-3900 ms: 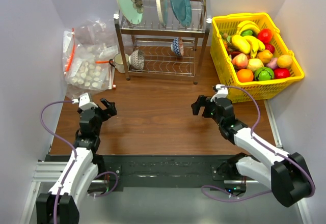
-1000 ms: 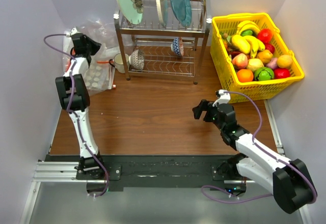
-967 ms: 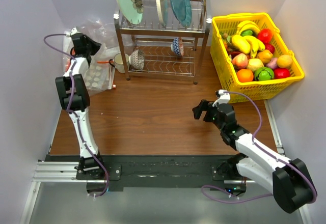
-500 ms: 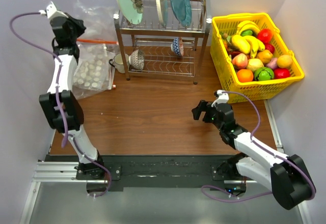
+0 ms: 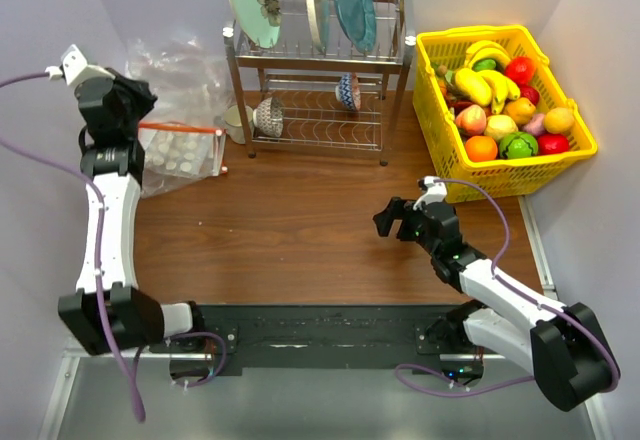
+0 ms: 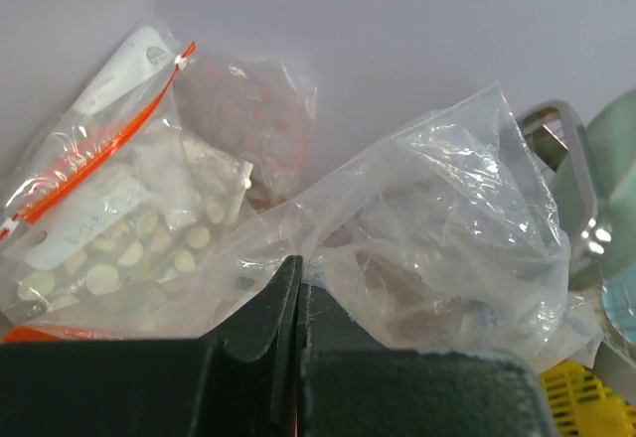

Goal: Place the food in the zip-top bag and seal the zipper
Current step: Pick up the zipper food storage bag at the center of the board, then place the zipper food storage bag at the center of the board.

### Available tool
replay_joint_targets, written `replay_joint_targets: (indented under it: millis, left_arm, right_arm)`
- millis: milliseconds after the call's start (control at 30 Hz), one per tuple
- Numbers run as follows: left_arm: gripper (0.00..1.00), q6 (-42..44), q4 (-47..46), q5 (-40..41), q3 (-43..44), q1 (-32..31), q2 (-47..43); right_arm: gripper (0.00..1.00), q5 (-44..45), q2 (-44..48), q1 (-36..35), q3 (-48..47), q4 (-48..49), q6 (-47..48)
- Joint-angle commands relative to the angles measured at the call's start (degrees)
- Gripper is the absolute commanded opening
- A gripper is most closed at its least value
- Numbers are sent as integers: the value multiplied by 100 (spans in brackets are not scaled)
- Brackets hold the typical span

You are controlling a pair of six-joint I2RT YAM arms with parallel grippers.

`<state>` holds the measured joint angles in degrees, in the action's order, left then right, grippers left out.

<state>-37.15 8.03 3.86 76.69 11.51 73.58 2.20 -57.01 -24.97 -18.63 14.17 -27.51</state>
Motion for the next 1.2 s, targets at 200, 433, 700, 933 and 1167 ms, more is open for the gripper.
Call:
replay_joint_targets:
  millis: [200,433,700,933,1167]
  left_arm:
    - [0,-1012,155,-2134,-1980,-174,-1503]
    - [0,-1883,-714,-1809,-3659,-1756,-1786]
    - [60,-1475,-1210,-1854,-4199,-2100,-1251]
    - [75,-391,-144,-1651,-3678,-2196,-1197]
    - [76,-196,-583,-1906,-4293,-2530,-1294]
  right_arm:
    - [93,-878,313,1,-474,-186,-53]
    - [94,-1240,604,1,-782,-985,-123]
    - [99,-1309,639,-8,-915,-1743,-158]
    - [89,-2222,332,1,-773,-1163,-167]
    - [80,-2548,-730,-95,-879,-926,-176]
